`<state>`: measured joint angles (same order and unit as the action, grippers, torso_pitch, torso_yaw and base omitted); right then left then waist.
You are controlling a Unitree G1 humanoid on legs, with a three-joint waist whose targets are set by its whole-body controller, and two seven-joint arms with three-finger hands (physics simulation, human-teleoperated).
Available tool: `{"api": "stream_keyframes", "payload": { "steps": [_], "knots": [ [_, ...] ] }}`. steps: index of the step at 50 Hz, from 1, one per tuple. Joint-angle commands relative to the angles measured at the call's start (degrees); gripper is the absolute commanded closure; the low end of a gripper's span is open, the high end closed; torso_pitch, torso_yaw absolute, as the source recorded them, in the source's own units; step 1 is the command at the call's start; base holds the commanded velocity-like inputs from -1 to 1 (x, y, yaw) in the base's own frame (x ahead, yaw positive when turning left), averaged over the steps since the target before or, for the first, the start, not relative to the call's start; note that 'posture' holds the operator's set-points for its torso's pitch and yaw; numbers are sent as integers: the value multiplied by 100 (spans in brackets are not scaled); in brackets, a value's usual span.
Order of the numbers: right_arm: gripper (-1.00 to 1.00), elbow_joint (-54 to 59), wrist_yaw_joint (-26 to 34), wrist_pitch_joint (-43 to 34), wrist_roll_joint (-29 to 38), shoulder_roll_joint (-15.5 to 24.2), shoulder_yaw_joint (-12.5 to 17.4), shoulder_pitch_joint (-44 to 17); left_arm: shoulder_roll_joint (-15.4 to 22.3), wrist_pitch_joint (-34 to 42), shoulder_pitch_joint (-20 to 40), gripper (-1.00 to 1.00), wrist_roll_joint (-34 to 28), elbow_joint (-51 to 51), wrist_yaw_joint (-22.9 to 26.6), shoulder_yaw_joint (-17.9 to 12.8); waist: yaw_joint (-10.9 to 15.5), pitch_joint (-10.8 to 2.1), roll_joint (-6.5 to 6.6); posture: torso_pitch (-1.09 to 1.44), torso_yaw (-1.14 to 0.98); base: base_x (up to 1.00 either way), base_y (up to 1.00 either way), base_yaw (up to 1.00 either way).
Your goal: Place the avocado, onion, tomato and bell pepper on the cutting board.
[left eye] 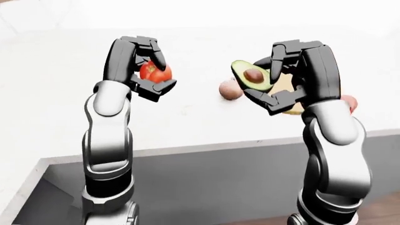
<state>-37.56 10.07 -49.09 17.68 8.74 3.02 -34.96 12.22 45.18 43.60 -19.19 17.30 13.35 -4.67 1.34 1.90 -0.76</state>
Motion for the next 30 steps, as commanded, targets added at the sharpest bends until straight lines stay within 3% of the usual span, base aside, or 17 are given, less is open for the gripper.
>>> {"api": "stream_keyframes", "payload": {
  "steps": [1,2,3,4,5,8,10,12,13,14,17,18,20,22,23,24,30],
  "knots": [
    [100,-115,-84,136,45,64,104,-125,-2,-196,200,100,13,152,-25,20,-35,-128,-8,0,0,0,-27,0],
    [100,-117,-88,132,45,61,98,-121,-8,-205,201,100,15,141,-32,19,-27,-173,-205,0,0,0,-27,0],
    [100,-107,-93,157,34,55,100,-110,-7,-219,195,100,8,129,-38,27,-45,-226,-493,0,0,0,-30,0],
    [100,-96,-101,165,58,68,85,-99,-5,-231,193,100,6,124,-40,24,-58,-122,-177,0,0,0,-49,0],
    [100,-103,-91,157,44,59,90,-107,-5,-211,199,100,14,135,-31,14,-53,-84,-181,0,0,0,-48,0],
    [100,-144,-69,142,82,71,59,-78,-2,-220,163,100,-6,173,-32,34,-51,-72,72,0,0,0,-49,0],
    [100,-141,-71,155,74,45,71,-68,-13,-198,165,100,-6,200,-22,29,-56,7,295,0,0,0,-44,0],
    [100,-152,-53,151,86,37,60,-47,-10,-193,155,100,-16,218,-12,29,-63,-78,591,0,0,0,-39,0],
    [100,-134,-51,170,98,45,53,-43,-10,-195,148,100,-20,223,-14,25,-9,-66,340,0,0,0,-38,0],
    [100,-120,-50,191,97,40,54,-33,-11,-195,144,100,-21,226,-15,23,-54,-103,462,0,0,0,-38,0],
    [100,-125,-65,193,65,-12,85,-29,-4,-187,115,100,-33,262,-6,24,-65,-177,445,0,0,0,-32,0],
    [100,-131,-58,203,104,33,56,-15,-12,-174,115,100,-27,275,-5,15,-54,-177,295,0,0,0,-38,0],
    [100,-145,-45,202,106,26,53,-11,-13,-160,116,100,-34,290,-5,22,-45,-97,194,0,0,0,-29,0],
    [100,-112,-43,226,113,28,47,-22,-10,-140,118,100,-34,319,8,19,-29,-117,-120,0,0,0,-27,0],
    [100,-120,-37,210,103,13,55,-19,-7,-131,114,100,-34,333,12,16,-51,-192,-415,0,0,0,-27,0],
    [100,-123,-34,217,110,19,47,-17,-3,-143,108,100,-33,327,10,12,-56,-187,-296,0,0,0,-27,0],
    [100,-104,-29,263,121,-9,29,18,-1,-162,95,100,-23,310,-10,4,-49,-90,-1,0,0,0,-27,0]
  ]
}}
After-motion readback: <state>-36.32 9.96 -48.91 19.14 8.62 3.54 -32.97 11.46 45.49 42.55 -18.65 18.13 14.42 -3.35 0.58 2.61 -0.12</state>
